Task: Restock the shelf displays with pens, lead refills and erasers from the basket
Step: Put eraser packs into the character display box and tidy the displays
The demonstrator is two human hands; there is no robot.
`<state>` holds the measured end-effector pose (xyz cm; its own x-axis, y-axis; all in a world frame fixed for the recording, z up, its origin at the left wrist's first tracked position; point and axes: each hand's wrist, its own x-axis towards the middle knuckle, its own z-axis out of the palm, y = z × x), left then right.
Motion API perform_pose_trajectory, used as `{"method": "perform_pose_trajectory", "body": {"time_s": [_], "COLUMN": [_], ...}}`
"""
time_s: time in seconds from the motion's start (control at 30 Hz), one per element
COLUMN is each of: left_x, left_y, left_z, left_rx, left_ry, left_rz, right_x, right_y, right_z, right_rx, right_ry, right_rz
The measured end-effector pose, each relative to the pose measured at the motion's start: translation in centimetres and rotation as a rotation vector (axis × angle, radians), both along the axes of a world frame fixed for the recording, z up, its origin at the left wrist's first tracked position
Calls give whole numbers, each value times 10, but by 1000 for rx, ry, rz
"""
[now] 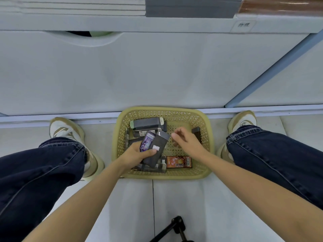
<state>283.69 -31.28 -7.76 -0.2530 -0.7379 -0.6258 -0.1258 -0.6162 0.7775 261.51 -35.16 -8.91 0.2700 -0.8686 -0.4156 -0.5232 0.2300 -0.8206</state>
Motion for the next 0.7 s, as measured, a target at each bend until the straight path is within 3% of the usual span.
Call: {"method": "perform_pose_trajectory", "body": {"time_s": [0.17, 0.33, 0.4, 0.5, 0.6, 0.7], "left_x": [16, 16, 16, 12, 4, -7], "left_y": [0, -2, -3, -2, -1, -3], "left_z": [0, 0, -1, -3, 2, 11], "left_rx": [34, 133, 108, 68, 42, 54], "left_ry": [-24, 61, -3, -55, -16, 37], "left_rz": [148, 325, 313, 265, 258, 300], "right_x": [-7, 0, -2, -6, -3, 9], "right_y": [25, 22, 17, 5, -6, -13], "right_z": [-25, -28, -23, -9, 7, 20], "right_rx": [-17, -37, 24, 134, 271, 299], "right_ry": [475, 576, 455, 130, -190, -404], "right_rz": [449, 510, 435, 177, -66, -159]}}
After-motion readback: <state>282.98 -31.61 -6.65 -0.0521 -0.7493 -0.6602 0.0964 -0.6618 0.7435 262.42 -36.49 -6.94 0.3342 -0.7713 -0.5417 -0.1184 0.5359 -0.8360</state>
